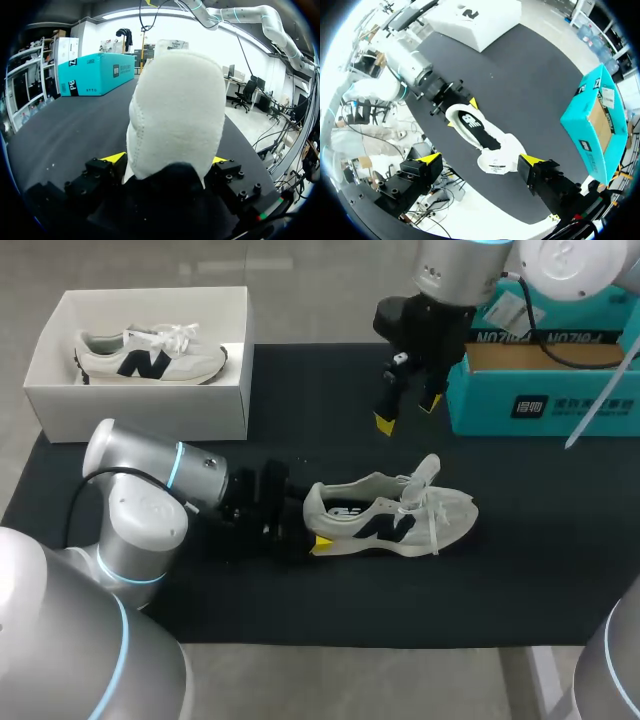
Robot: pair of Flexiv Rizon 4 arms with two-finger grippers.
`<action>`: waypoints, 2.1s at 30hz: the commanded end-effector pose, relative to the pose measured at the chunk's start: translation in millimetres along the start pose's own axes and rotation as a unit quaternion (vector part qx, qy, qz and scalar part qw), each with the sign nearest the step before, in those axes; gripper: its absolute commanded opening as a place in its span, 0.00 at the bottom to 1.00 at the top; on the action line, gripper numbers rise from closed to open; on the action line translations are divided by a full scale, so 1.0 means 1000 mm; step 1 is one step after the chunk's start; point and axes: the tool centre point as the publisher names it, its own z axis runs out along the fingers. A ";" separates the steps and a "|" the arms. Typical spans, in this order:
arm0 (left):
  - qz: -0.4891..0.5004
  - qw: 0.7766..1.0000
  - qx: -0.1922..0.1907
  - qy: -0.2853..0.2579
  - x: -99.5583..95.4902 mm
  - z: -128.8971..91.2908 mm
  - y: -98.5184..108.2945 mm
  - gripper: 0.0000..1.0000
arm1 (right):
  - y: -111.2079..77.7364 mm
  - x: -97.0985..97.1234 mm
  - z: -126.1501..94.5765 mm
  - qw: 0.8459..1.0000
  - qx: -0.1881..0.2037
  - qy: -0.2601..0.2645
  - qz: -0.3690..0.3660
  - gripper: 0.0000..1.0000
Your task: Take the shoe out of the shoebox, open the shoe tongue, remove and reinsert the insole, then place the shoe into the shoebox
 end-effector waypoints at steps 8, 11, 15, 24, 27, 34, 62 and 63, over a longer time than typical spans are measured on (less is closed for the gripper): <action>0.000 1.000 -0.001 0.000 0.000 0.000 0.001 0.00 | 0.037 -0.005 0.012 0.934 -0.010 -0.047 -0.354 0.00; 0.000 1.000 -0.001 0.000 0.000 0.000 0.001 0.00 | 0.037 -0.005 0.013 0.935 -0.014 -0.042 -0.353 0.00; 0.000 1.000 -0.001 0.000 0.000 0.000 0.001 0.00 | 0.037 -0.005 0.013 0.935 -0.014 -0.042 -0.353 0.00; 0.000 1.000 -0.001 0.000 0.000 0.000 0.001 0.00 | 0.037 -0.005 0.013 0.935 -0.014 -0.042 -0.353 0.00; 0.000 1.000 -0.001 0.000 0.000 0.000 0.001 0.00 | 0.037 -0.005 0.013 0.935 -0.014 -0.042 -0.353 0.00; 0.000 1.000 -0.001 0.000 0.000 0.000 0.001 0.00 | 0.037 -0.005 0.013 0.935 -0.014 -0.042 -0.353 0.00; 0.000 1.000 -0.001 0.000 0.000 0.000 0.001 0.00 | 0.005 -0.027 0.108 0.905 -0.025 -0.036 -0.423 0.00; 0.000 1.000 -0.001 0.000 0.000 0.000 0.001 0.00 | 0.006 -0.027 0.111 0.904 -0.024 -0.034 -0.425 0.00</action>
